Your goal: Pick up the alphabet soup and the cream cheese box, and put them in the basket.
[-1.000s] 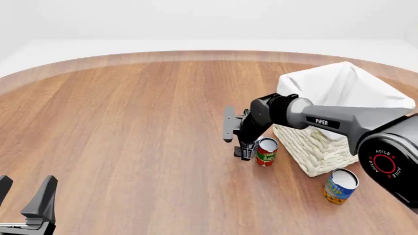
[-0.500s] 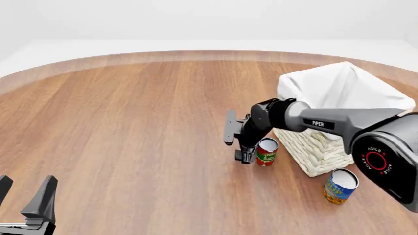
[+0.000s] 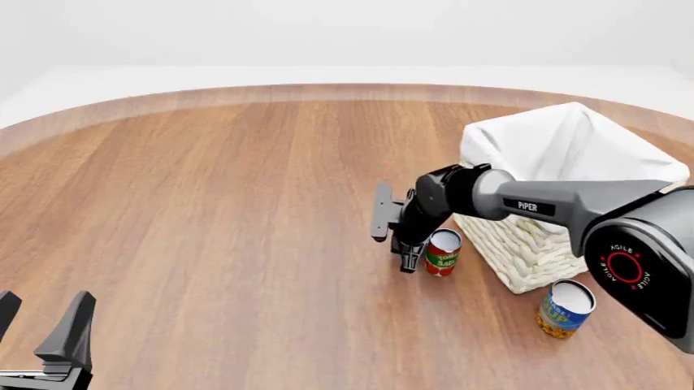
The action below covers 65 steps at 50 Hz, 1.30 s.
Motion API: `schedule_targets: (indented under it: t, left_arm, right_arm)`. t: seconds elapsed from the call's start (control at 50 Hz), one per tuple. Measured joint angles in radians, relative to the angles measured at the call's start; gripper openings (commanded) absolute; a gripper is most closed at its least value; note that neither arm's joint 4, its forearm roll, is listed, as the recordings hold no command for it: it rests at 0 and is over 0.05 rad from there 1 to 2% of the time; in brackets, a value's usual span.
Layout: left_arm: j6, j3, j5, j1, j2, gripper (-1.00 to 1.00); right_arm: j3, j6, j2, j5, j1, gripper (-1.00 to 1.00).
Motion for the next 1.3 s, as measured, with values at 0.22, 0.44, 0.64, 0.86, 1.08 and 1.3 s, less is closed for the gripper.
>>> schedule_targets:
  t: [0.22, 0.44, 0.64, 0.86, 1.08, 1.3]
  left_arm:
    - [0.0, 0.0, 0.0, 0.0, 0.0, 1.0]
    - [0.0, 0.0, 0.0, 0.0, 0.0, 1.0]
    - [0.0, 0.0, 0.0, 0.0, 0.0, 1.0]
    - [0.0, 0.0, 0.0, 0.0, 0.0, 1.0]
    - [0.0, 0.0, 0.0, 0.0, 0.0, 1.0]
    - [0.0, 0.0, 0.0, 0.0, 0.0, 1.0]
  right_arm:
    - [-0.005, -0.007, 0.001, -0.001, 0.0, -1.0]
    - [-0.017, -0.024, 0.005, 0.002, -0.003, -1.0]
    - [-0.02, -0.036, 0.002, -0.001, 0.005, -1.0]
    - [-0.016, -0.052, -0.012, -0.003, 0.021, -1.0]
    - [-0.028, -0.071, -0.018, 0.002, 0.032, -1.0]
    - [-0.023, -0.084, -0.034, 0.001, 0.043, -1.0]
